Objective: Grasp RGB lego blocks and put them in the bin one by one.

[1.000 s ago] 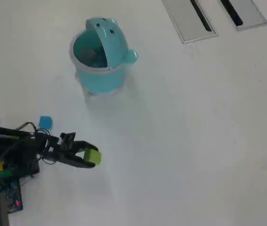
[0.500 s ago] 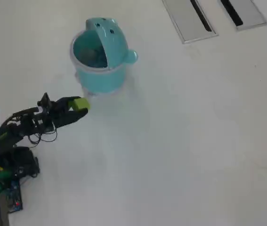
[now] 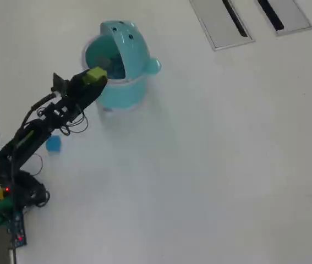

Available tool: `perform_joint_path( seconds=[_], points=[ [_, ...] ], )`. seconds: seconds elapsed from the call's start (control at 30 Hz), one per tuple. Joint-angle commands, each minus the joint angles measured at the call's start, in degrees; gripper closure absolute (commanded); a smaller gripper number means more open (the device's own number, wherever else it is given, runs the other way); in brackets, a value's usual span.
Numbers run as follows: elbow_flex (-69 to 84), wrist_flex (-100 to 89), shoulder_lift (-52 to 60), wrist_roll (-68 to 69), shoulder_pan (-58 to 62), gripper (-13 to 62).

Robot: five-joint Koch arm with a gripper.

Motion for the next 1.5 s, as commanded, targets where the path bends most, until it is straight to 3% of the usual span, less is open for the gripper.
perform_joint_path(
  seconds=[0.0,0.57,0.93,1.17,1.4,1.47],
  points=[
    [-7.03,-5.01,0.0,-0.53,-0.97,44.1],
    [-24.61,-4.57,-18.81,-3.08,-13.36,44.0],
    [-36.65,-3.43,-31.03,-3.08,-15.21,43.9],
    [-58.71,8.09,-43.24,-2.29,-15.47,34.0],
    [-61.35,11.78,-44.47,1.85,-15.73,33.1],
    [-61.44,12.83,-44.47,3.43,-15.64,30.0]
  ],
)
